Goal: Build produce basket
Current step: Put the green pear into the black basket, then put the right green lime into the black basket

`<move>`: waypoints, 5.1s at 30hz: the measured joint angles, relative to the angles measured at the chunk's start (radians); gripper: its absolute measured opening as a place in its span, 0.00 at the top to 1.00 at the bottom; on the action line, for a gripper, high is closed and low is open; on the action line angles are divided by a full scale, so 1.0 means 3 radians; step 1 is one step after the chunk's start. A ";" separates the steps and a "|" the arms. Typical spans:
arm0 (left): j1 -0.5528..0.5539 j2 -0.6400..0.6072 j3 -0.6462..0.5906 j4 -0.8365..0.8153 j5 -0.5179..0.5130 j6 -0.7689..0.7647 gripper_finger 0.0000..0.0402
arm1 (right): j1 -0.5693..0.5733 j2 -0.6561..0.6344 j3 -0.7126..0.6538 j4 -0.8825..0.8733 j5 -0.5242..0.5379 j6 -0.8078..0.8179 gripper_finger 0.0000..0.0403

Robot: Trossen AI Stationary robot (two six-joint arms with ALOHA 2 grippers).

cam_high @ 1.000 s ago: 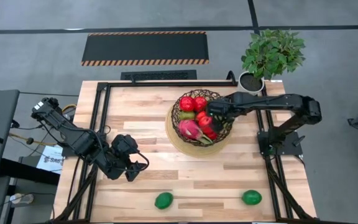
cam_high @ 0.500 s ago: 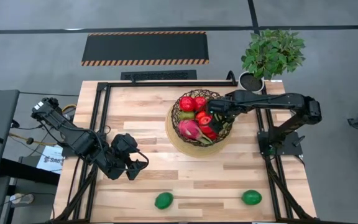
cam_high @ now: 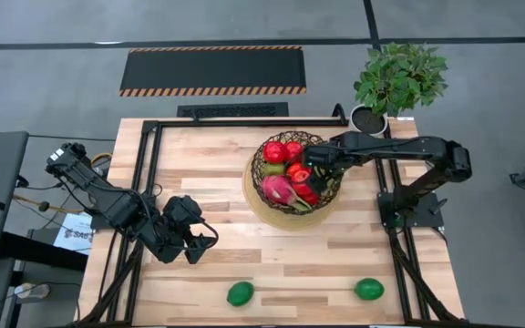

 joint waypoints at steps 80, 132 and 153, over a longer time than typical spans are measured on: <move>-0.0111 -0.0001 0.0001 0.0001 0.0437 0.0532 0.19 | 0.4146 0.1153 0.0634 -0.0106 -0.0498 0.2331 0.04; 0.0266 -0.0001 0.0001 -0.0009 0.0178 0.0465 0.19 | 0.0938 -0.0799 -0.0474 0.1387 0.0727 0.0377 0.27; 0.0376 0.0000 0.0001 -0.0387 0.0124 0.0240 0.19 | -0.0661 -0.0040 -0.0432 0.1409 0.0019 -0.0364 0.02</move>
